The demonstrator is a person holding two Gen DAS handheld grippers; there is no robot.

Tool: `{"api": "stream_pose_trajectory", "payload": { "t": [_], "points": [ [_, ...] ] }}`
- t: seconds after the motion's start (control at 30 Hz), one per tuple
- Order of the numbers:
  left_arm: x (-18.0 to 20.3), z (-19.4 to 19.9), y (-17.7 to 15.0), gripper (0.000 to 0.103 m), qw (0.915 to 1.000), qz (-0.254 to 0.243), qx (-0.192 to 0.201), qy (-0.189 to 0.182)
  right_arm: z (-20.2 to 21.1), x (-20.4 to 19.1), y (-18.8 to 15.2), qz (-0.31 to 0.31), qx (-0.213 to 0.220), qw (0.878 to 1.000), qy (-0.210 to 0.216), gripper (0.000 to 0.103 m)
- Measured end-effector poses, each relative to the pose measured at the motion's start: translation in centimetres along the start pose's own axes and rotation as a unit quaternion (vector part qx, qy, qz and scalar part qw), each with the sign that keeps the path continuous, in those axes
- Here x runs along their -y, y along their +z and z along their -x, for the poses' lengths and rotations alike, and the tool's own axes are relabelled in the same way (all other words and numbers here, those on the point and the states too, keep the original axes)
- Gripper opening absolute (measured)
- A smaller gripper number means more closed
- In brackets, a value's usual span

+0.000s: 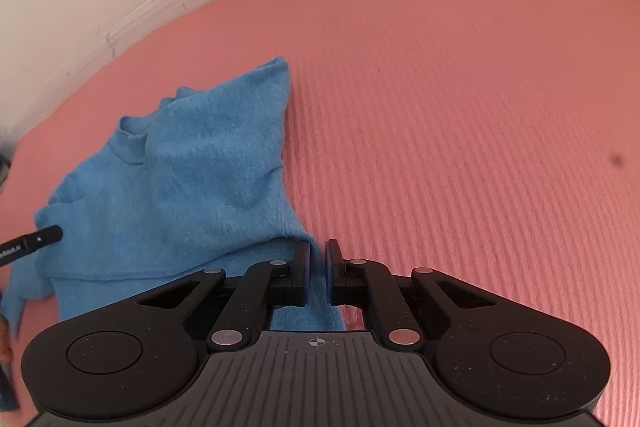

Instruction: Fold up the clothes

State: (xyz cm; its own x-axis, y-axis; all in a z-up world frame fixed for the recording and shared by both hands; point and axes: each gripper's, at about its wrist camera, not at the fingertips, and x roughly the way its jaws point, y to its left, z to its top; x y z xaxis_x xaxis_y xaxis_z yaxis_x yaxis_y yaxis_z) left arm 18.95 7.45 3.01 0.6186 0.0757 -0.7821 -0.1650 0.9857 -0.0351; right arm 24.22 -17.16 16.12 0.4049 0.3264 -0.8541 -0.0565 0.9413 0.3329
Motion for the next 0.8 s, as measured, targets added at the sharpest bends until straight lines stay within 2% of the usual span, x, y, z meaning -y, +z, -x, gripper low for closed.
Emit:
{"api": "stream_pose_trajectory", "payload": {
  "t": [0.07,0.13,0.2,0.27,0.37,0.5,0.63,0.67,0.7,0.8],
  "points": [
    [0.0,0.9,0.4,0.045,0.9999,-0.007,0.012,0.003,0.6,0.2,-0.2,-0.006,-0.001,1.0,0.01,0.006],
    [0.2,2.1,0.8,0.046,0.9995,-0.011,0.03,0.003,1.7,0.6,-0.7,-0.007,0.004,0.999,0.033,0.007],
    [0.8,2.7,0.8,0.052,0.999,-0.018,0.038,-0.016,2.6,1.1,-0.7,-0.005,0.018,0.999,0.05,0.01],
    [1.6,3.2,0.7,0.053,0.998,-0.026,0.041,-0.04,2.9,1.8,0.0,-0.009,0.035,0.998,0.048,0.014],
    [3.4,3.1,-0.2,0.053,0.9951,-0.051,0.023,-0.082,2.4,3.0,1.6,-0.037,0.054,0.997,0.038,0.015],
    [5.4,2.0,-1.4,0.054,0.9899,-0.082,0.0,-0.115,0.7,3.8,3.7,-0.085,0.068,0.992,0.059,0.021],
    [5.7,0.5,-2.2,0.054,0.9889,-0.081,-0.022,-0.123,-1.4,3.1,5.6,-0.104,0.078,0.988,0.088,0.027],
    [5.7,0.3,-2.3,0.054,0.9889,-0.08,-0.025,-0.123,-1.8,2.8,6.0,-0.109,0.081,0.986,0.101,0.034],
    [5.6,0.0,-2.4,0.054,0.9889,-0.079,-0.028,-0.123,-2.4,2.5,6.4,-0.111,0.082,0.984,0.114,0.036],
    [5.2,-0.2,-2.8,0.055,0.9884,-0.081,-0.031,-0.125,-3.8,1.0,7.6,-0.09,0.078,0.986,0.116,0.036]
  ]
}}
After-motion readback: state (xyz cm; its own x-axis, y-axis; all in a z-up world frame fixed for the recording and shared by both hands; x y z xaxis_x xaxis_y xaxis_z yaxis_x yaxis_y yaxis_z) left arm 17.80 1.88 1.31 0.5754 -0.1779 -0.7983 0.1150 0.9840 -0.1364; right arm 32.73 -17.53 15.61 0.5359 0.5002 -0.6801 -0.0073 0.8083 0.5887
